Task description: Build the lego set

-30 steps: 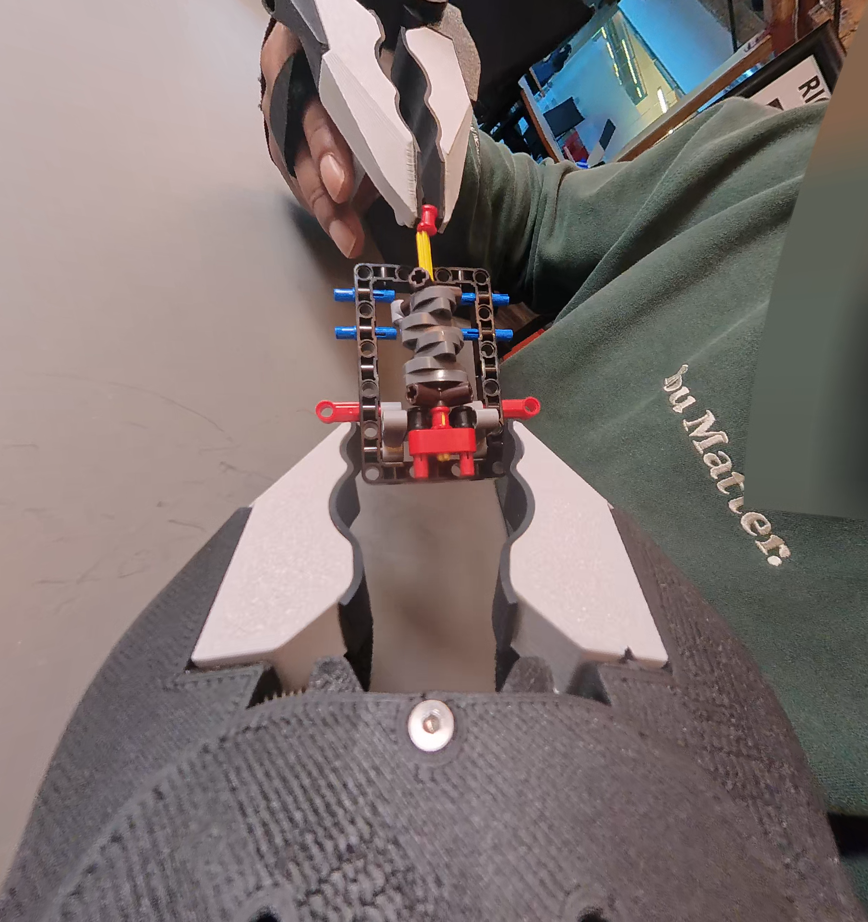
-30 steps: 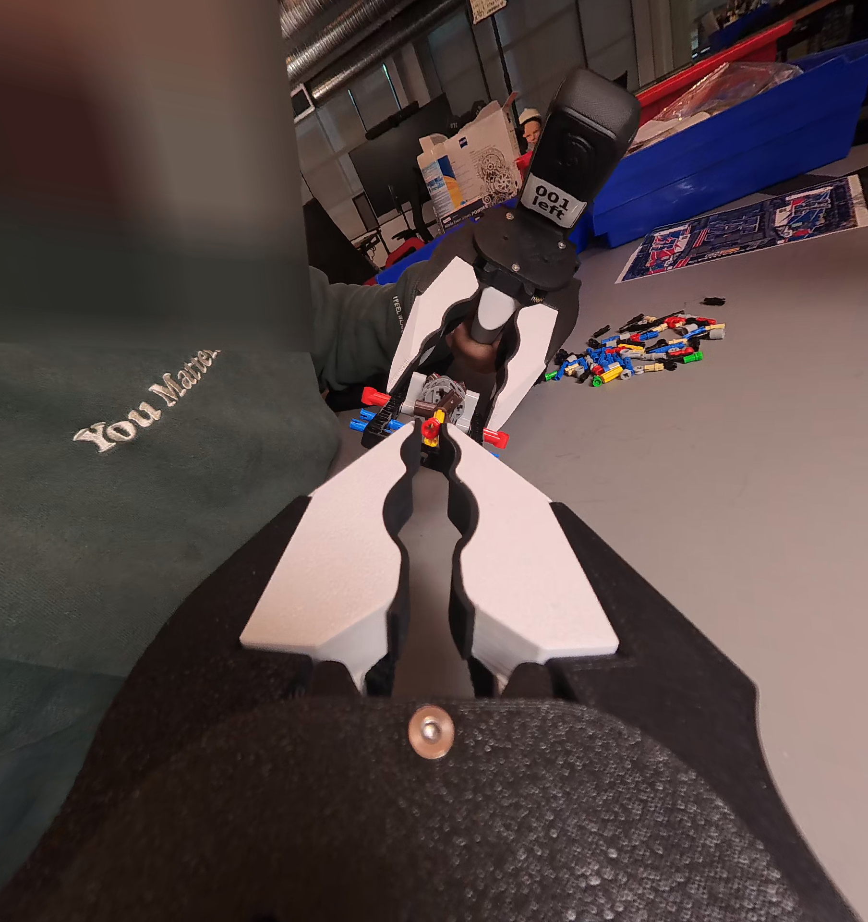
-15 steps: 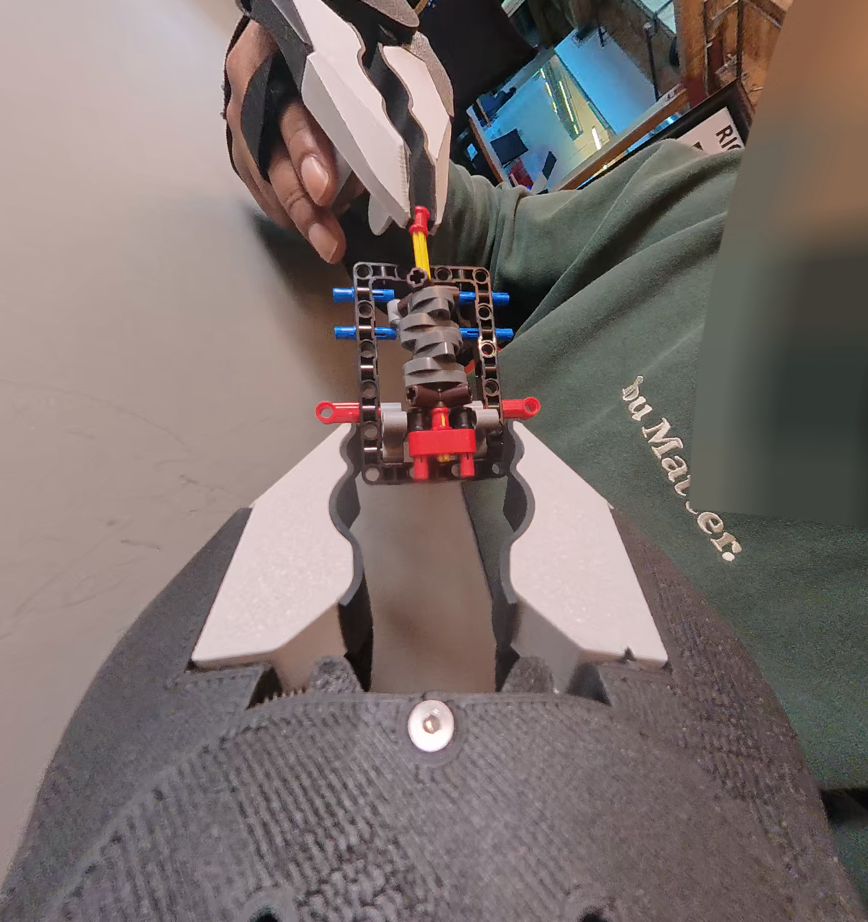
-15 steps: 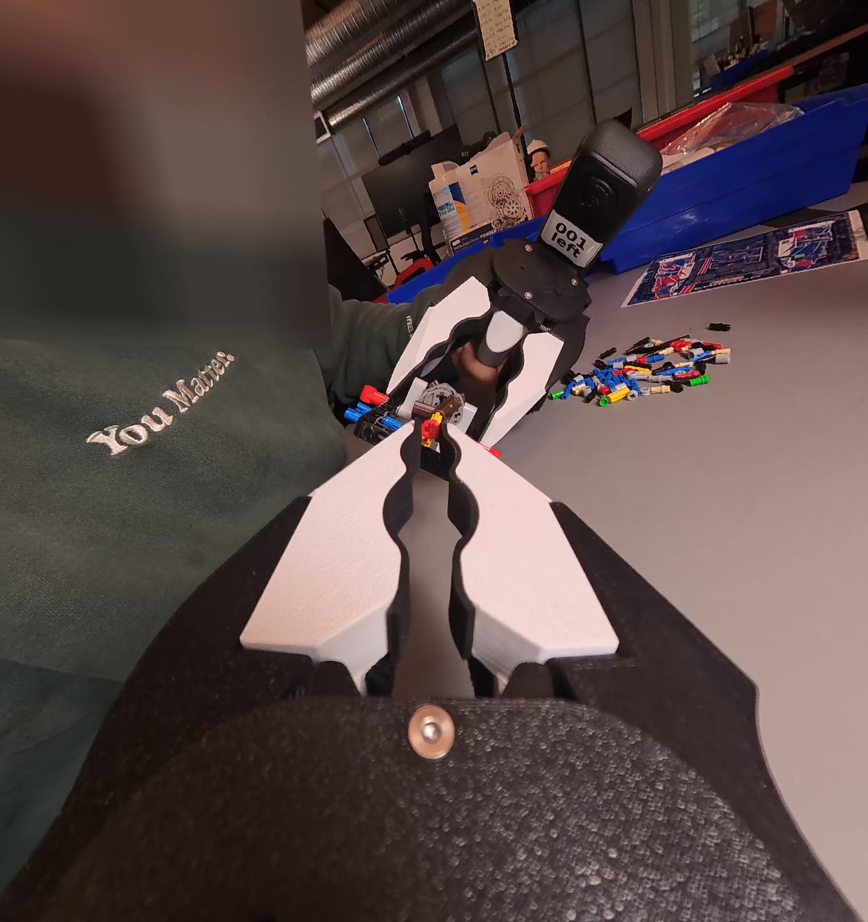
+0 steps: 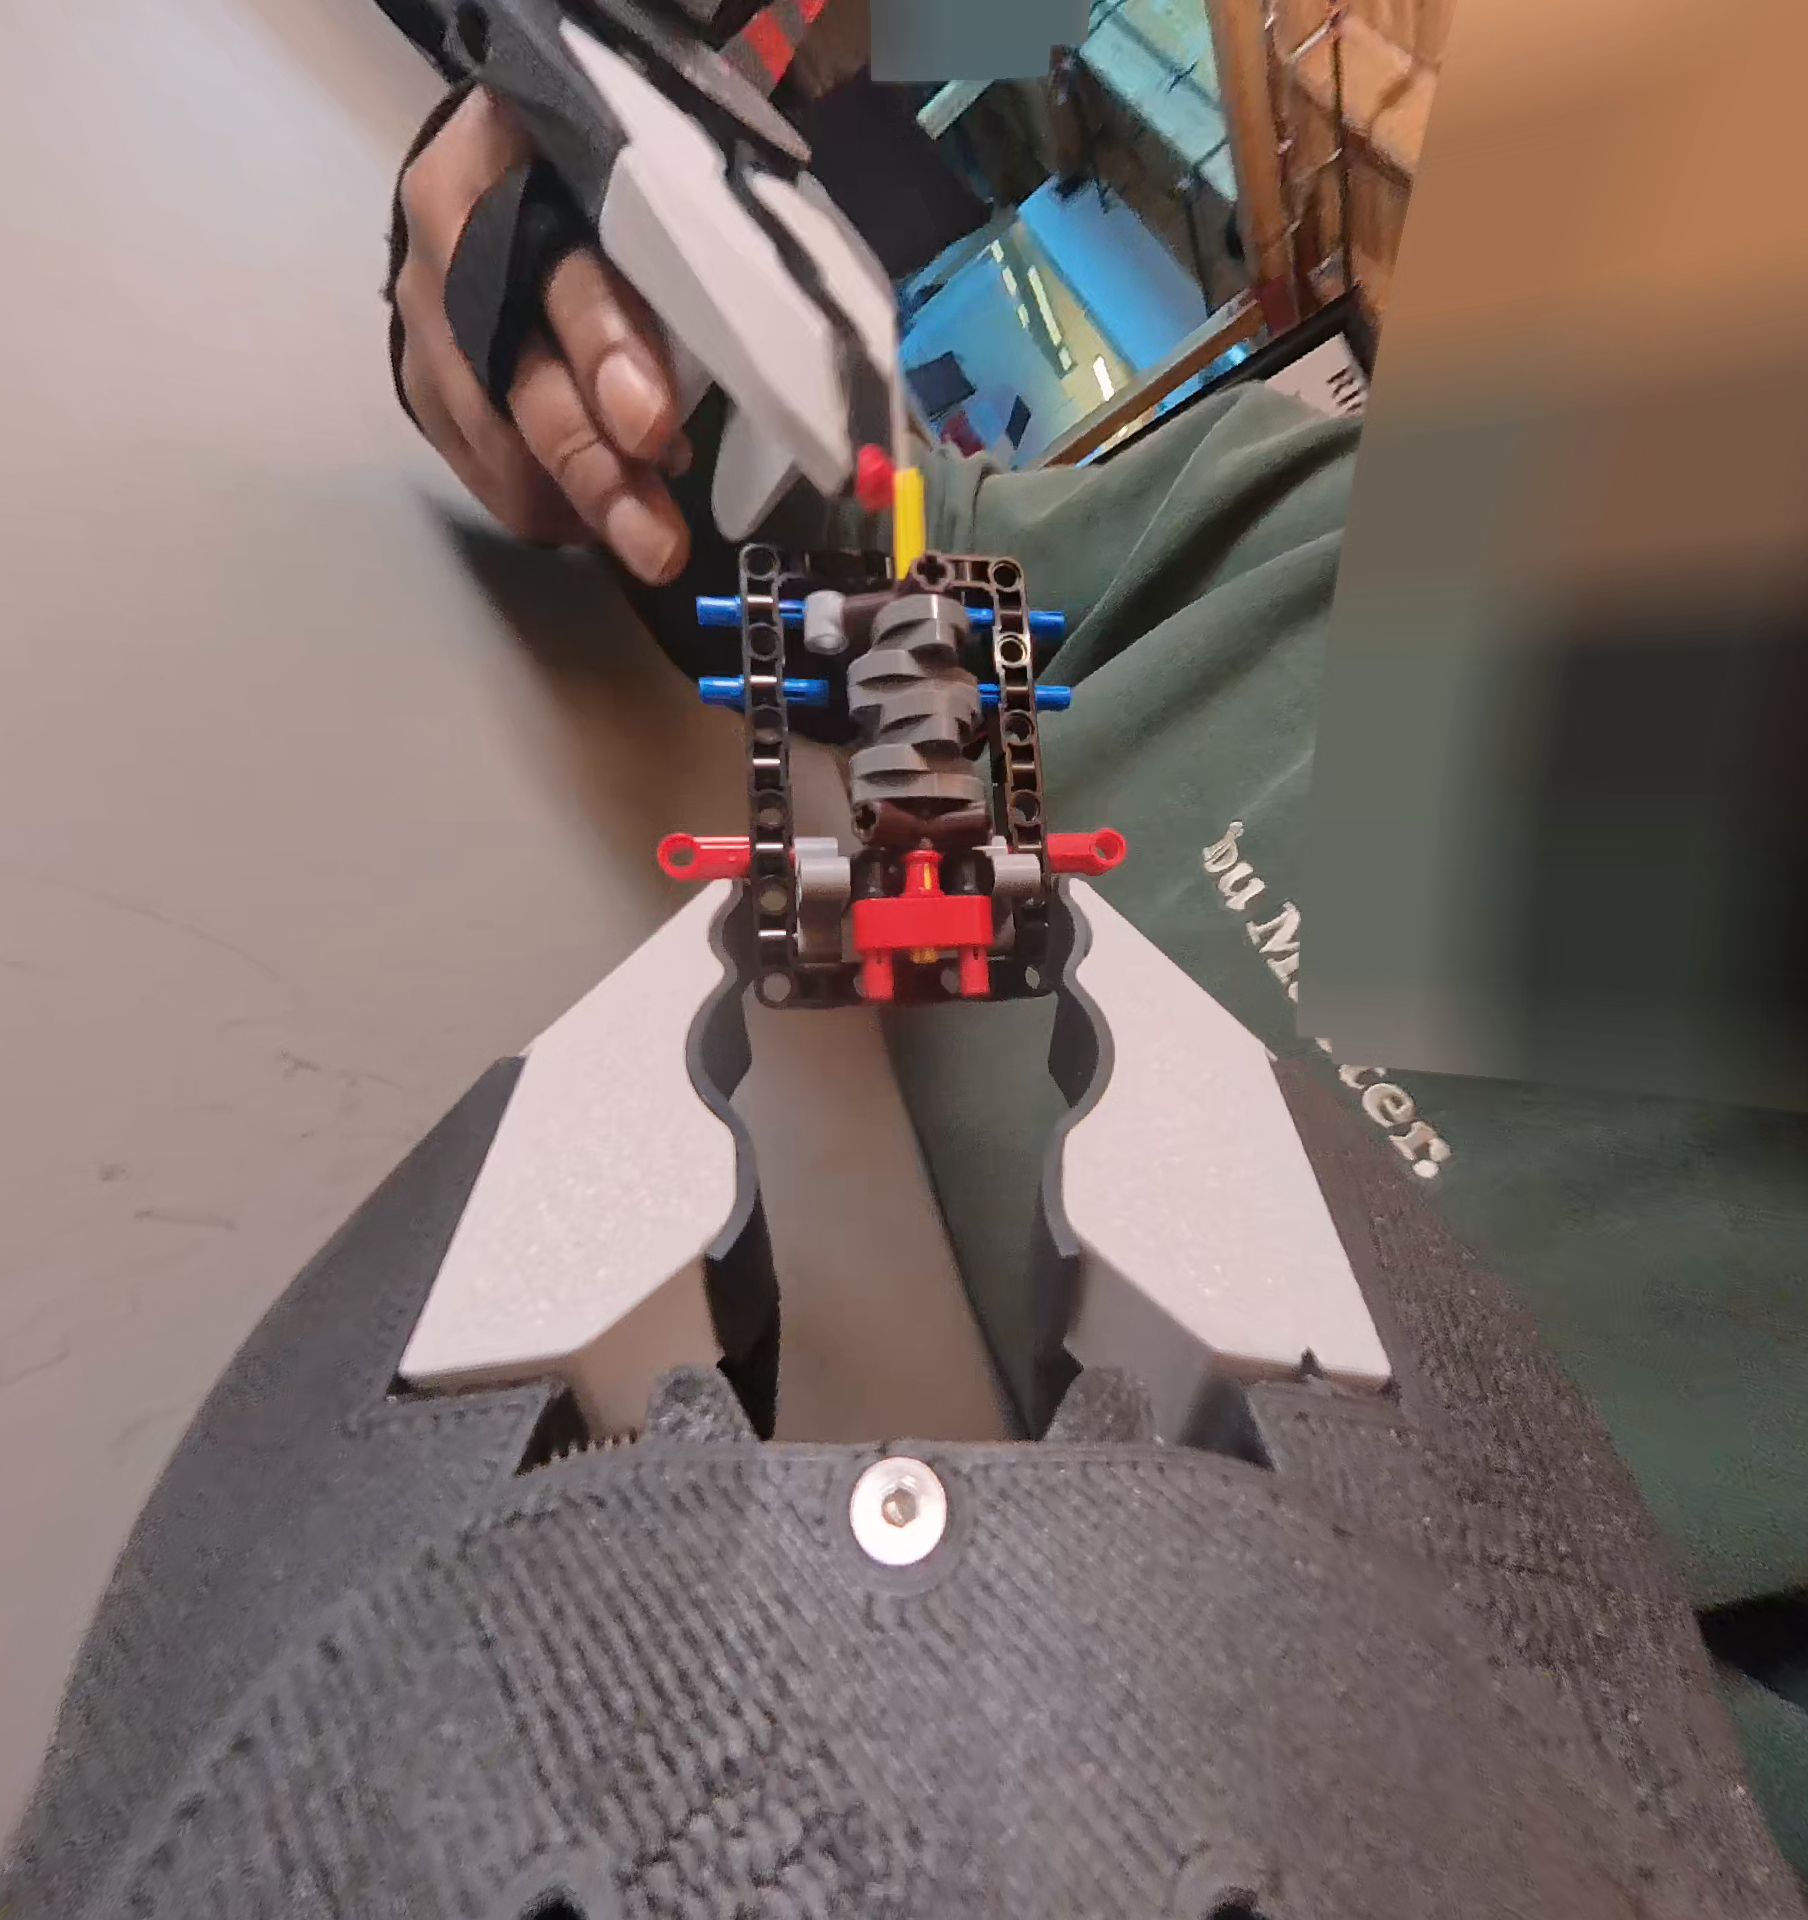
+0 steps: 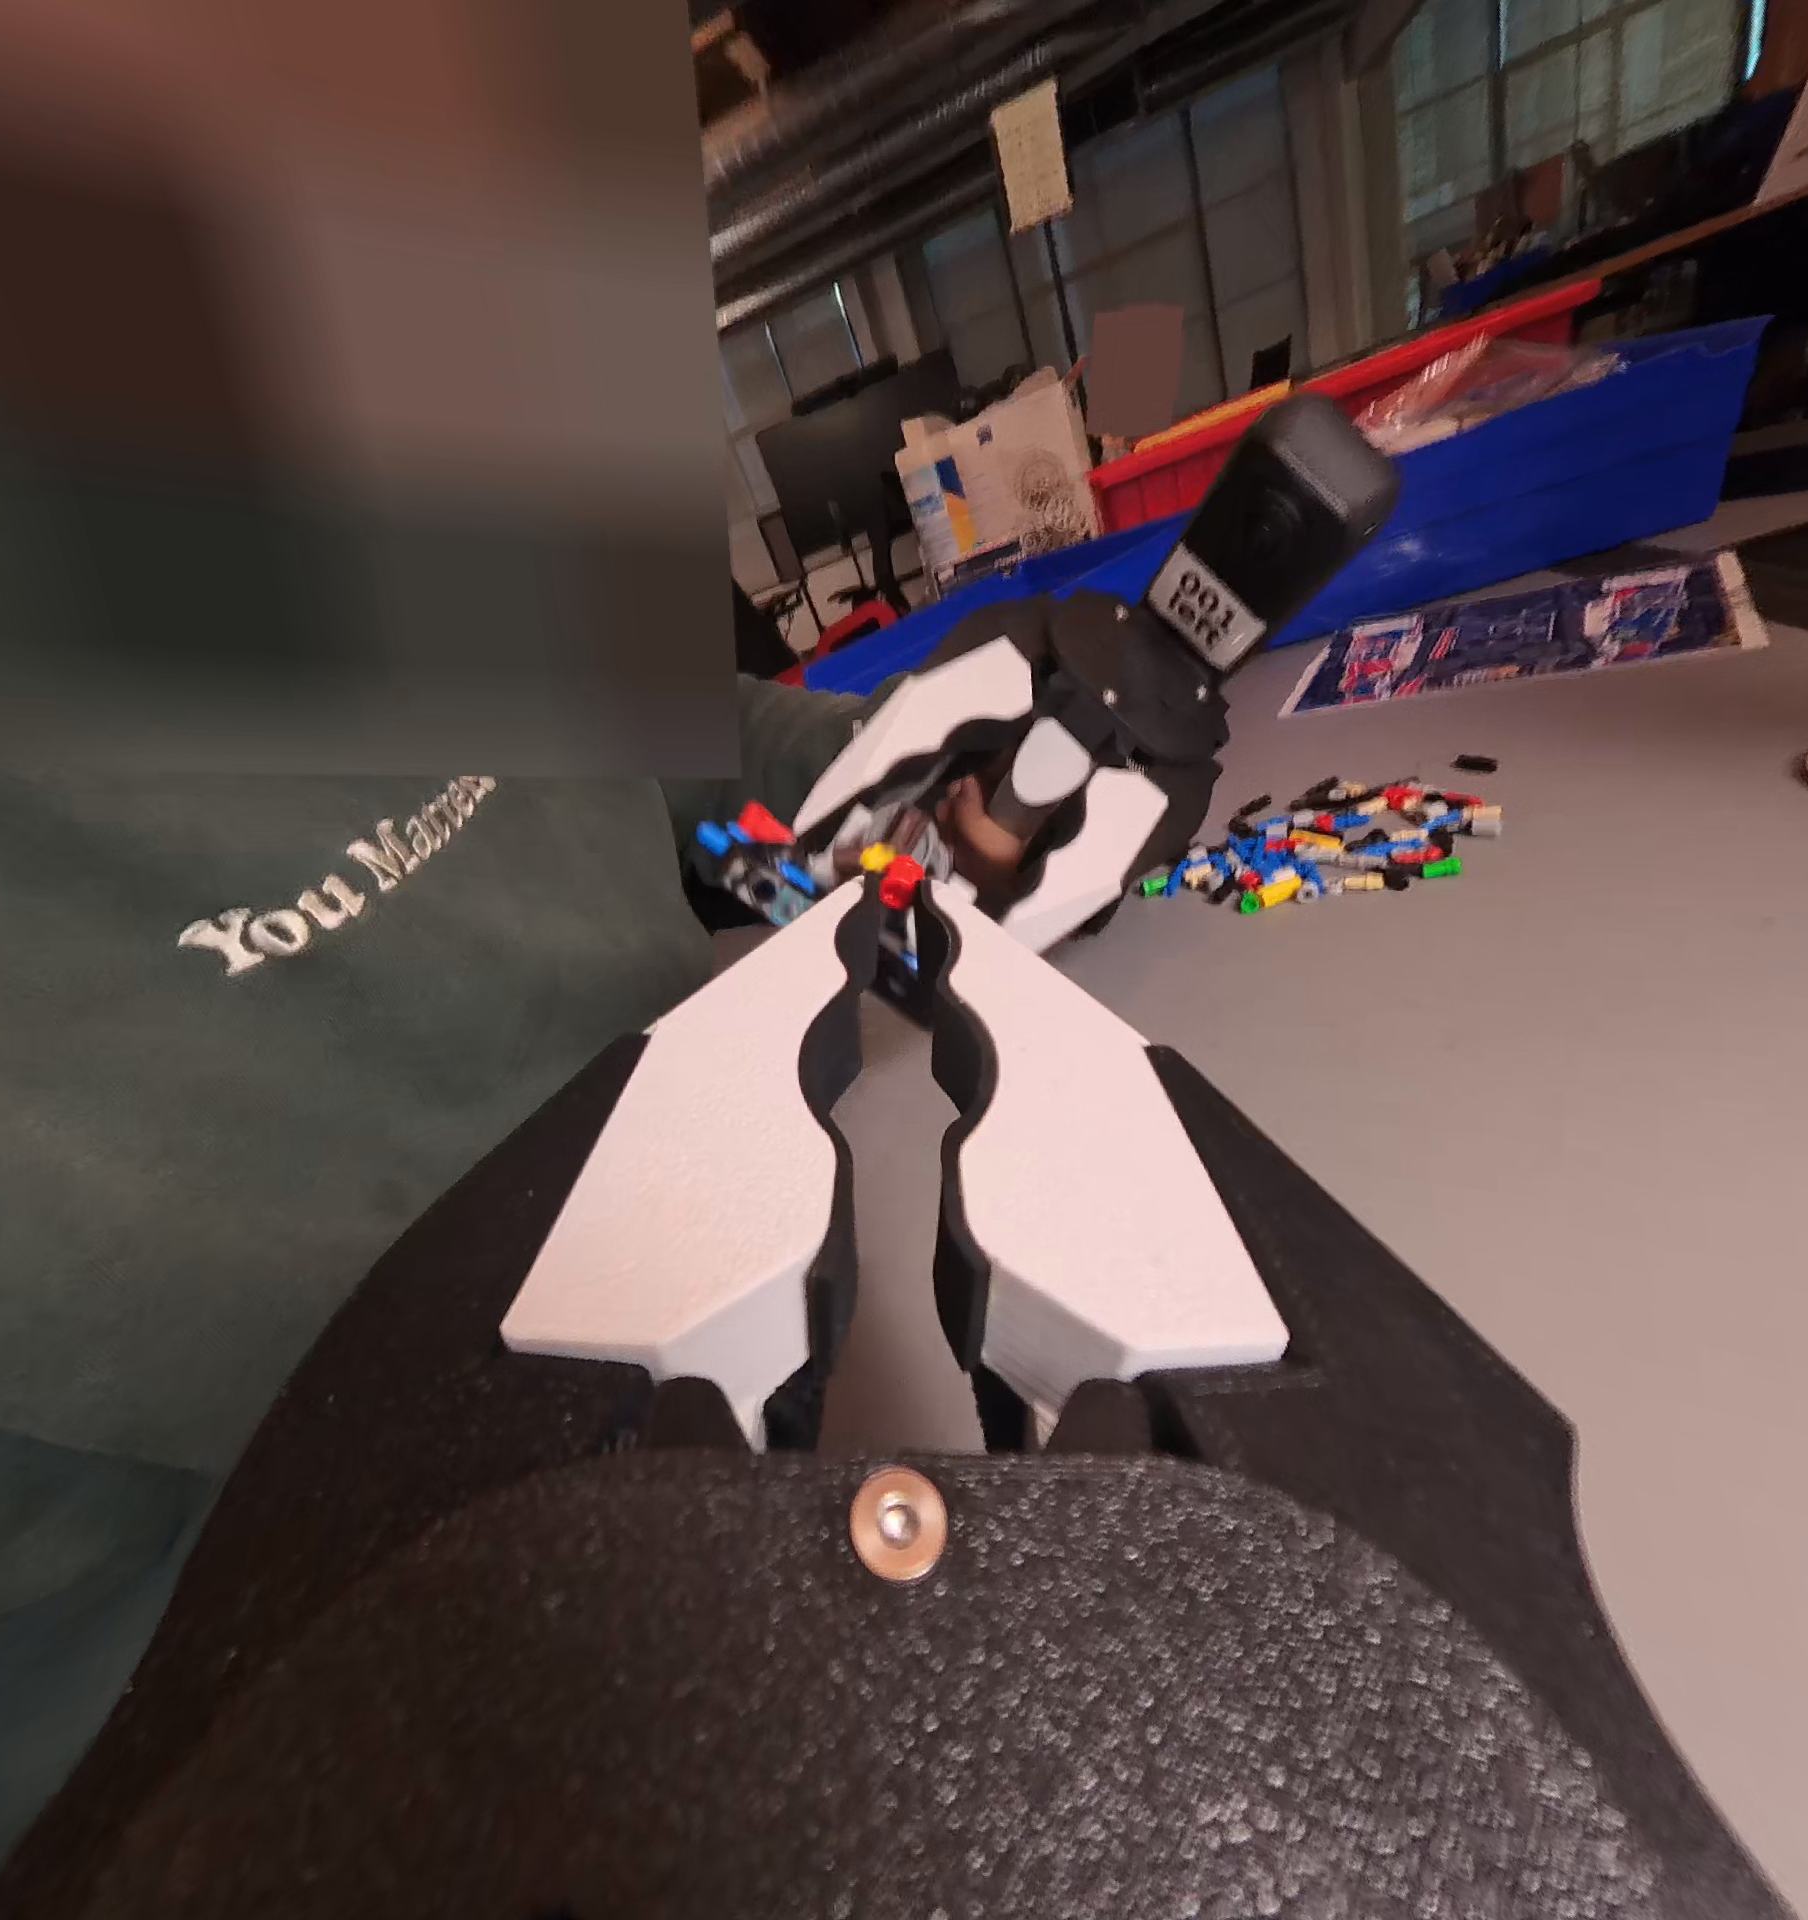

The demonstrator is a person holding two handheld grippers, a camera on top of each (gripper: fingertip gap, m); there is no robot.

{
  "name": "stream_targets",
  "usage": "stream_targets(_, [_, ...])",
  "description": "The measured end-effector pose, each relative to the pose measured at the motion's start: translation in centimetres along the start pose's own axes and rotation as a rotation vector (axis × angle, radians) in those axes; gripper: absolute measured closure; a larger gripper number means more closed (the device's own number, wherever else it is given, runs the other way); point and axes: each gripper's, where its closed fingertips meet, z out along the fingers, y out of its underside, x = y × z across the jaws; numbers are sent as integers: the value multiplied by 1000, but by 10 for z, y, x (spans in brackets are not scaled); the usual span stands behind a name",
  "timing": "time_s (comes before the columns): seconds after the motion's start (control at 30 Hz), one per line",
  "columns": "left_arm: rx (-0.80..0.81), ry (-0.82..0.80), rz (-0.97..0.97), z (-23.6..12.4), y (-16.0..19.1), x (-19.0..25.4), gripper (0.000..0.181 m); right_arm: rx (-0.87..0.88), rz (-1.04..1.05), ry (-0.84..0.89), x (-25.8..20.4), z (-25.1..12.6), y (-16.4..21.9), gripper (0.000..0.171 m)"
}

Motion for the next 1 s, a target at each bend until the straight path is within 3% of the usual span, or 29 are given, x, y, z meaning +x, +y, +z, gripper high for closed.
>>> stream_targets(0.27, [-15, -52, 34, -4, 2, -5, 126, -10, 0, 21, 3, -2, -1, 167])
stream_targets(0.43, [-202, -420, 190, -11, 26, -57, 125, -53, -10, 137, 23, -13, 4, 167])
stream_targets(0.63, [-349, -678, 440, -23, 30, -80, 124, -136, -20, 185, 31, -12, 19, 167])
stream_targets(1.0, [-389, -747, 597, -33, 27, -72, 124, -210, -27, 201, 31, -11, 31, 167])
